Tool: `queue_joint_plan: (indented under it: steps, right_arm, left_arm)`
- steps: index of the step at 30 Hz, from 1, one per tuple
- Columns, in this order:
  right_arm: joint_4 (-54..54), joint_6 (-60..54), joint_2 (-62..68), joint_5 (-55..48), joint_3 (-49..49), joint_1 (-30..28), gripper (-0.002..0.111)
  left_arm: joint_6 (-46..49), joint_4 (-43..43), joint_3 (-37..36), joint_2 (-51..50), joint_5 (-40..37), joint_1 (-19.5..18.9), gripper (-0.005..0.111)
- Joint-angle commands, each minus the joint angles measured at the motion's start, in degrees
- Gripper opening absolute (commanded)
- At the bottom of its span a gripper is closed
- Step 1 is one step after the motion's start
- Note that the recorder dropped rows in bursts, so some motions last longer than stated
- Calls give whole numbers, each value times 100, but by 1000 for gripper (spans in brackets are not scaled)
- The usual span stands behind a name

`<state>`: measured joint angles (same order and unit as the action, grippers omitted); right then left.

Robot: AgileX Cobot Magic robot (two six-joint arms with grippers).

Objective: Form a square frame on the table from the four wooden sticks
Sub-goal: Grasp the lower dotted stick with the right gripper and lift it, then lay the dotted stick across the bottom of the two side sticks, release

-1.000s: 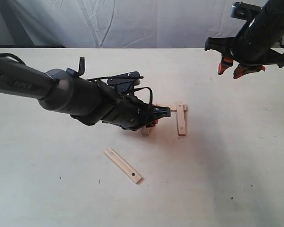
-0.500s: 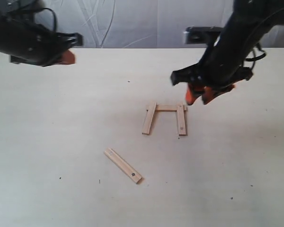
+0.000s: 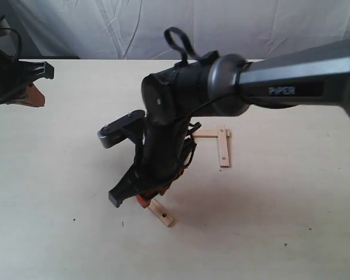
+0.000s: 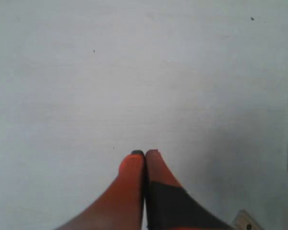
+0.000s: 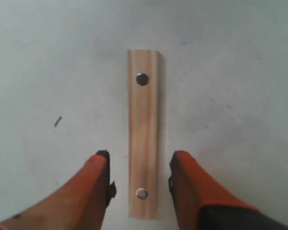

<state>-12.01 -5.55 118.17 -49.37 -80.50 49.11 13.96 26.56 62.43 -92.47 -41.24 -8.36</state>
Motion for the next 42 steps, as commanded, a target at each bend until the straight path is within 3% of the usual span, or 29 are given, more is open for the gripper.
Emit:
queue_joint_plan:
  steps: [1,12,17,22,31,42]
  right_arm:
    - [168,-52,321,57,-245,158,41]
    - [318,-52,634,156,-325,188,38]
    - [461,-52,499,-69,-325,165,0]
    - [1201,-414,36,-360,-325,-115,-1]
    - [685,-3774,-277,-297,-325,-1170,-1]
    - [655,-4677,255,29,-325,-1435,-1]
  left_arm:
    - [15,81,-30,57,142,223,0]
    - [37,46,-30,57,302,564,0]
    - [37,-2,-30,57,372,564,0]
    - [37,-2,-30,57,372,564,0]
    - [37,-2,-30,57,443,564,0]
    - [37,93,-30,57,513,564,0]
